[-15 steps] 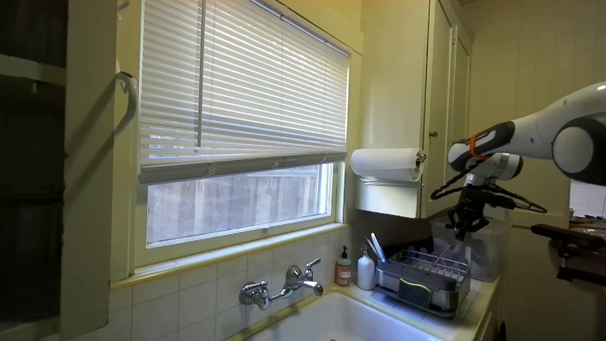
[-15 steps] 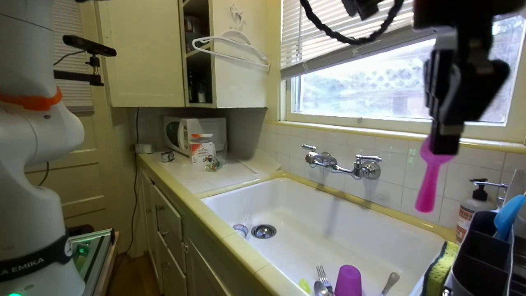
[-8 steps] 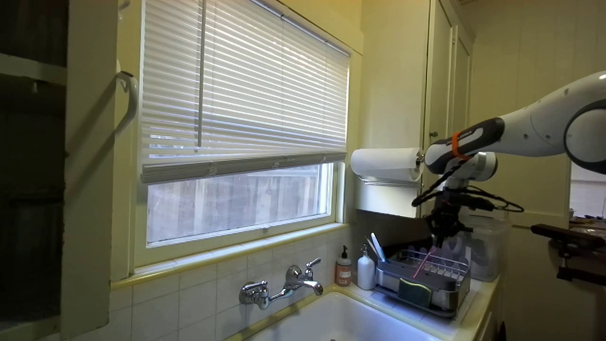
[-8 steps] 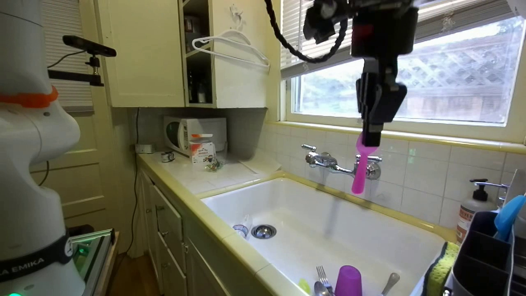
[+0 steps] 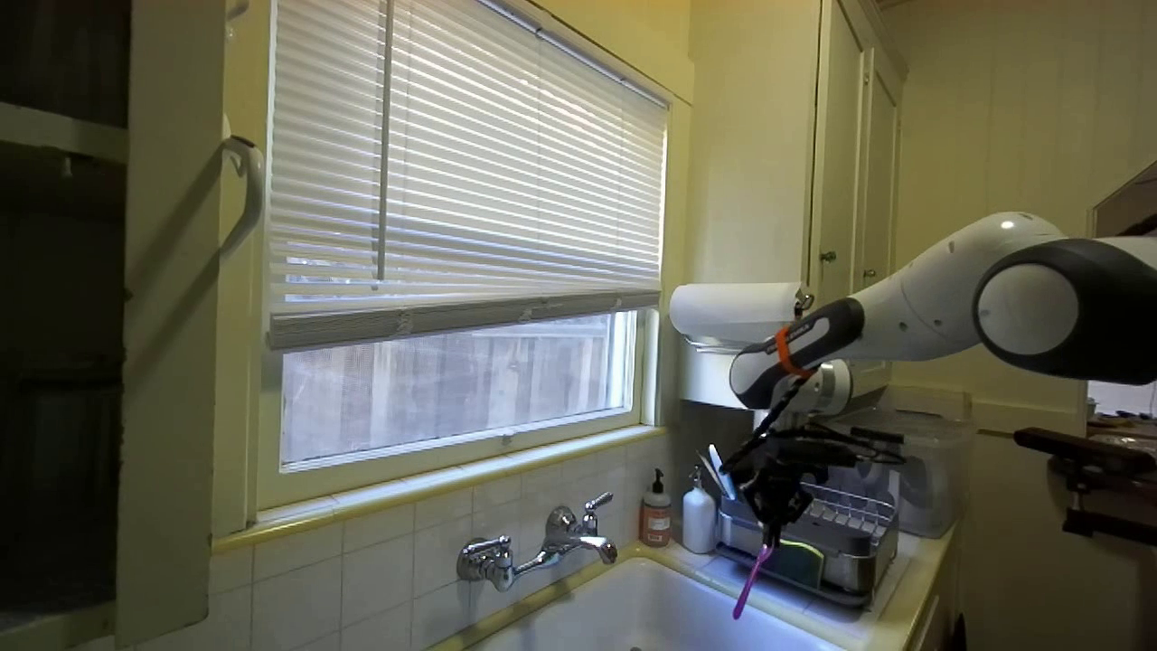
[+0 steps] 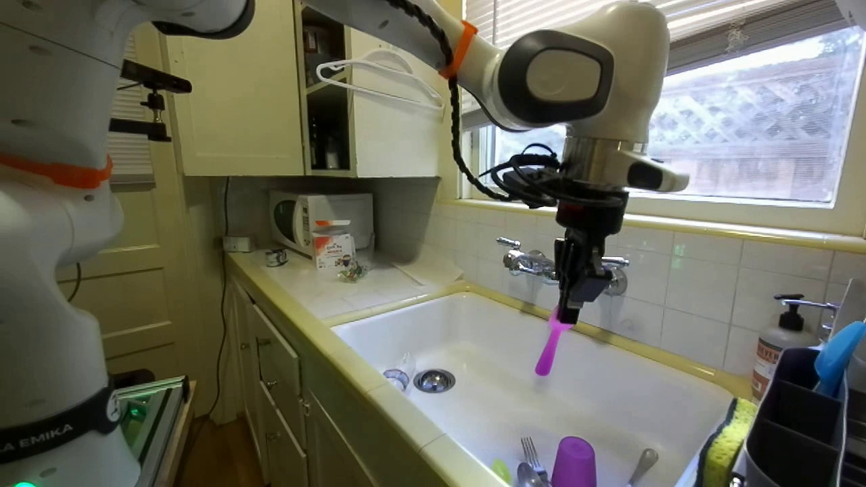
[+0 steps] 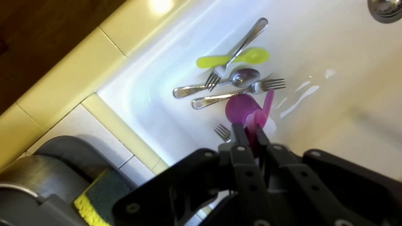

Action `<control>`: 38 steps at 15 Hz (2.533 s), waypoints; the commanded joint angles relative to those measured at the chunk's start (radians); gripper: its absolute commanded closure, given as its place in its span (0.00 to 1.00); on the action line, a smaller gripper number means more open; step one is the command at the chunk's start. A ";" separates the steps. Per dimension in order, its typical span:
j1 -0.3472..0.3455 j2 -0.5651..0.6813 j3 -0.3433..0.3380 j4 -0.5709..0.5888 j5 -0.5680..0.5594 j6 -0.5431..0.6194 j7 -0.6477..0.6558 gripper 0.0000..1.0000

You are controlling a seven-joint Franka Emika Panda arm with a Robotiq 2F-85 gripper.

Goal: Remove the purple spoon and blue knife from the dish rack and put them in the sink.

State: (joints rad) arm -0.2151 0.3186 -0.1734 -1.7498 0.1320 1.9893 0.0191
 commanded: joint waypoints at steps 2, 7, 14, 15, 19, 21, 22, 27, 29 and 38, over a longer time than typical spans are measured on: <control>0.020 0.035 0.007 0.020 -0.030 0.001 0.047 0.92; 0.012 0.076 0.016 0.067 -0.018 -0.008 0.011 0.98; -0.062 0.411 0.162 0.335 0.113 0.040 -0.372 0.98; -0.077 0.460 0.182 0.386 0.121 0.014 -0.421 0.98; -0.135 0.645 0.252 0.576 0.116 -0.074 -0.604 0.98; -0.149 0.717 0.276 0.666 0.100 -0.142 -0.685 0.98; -0.152 0.745 0.281 0.708 0.093 -0.194 -0.719 0.98; -0.106 0.783 0.231 0.837 0.011 -0.425 -0.726 0.53; -0.075 0.750 0.192 0.834 -0.049 -0.435 -0.680 0.37; 0.071 0.387 0.059 0.513 -0.209 -0.157 -0.409 0.00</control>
State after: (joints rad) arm -0.1818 0.8734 -0.0759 -1.0387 -0.0507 1.7392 -0.5140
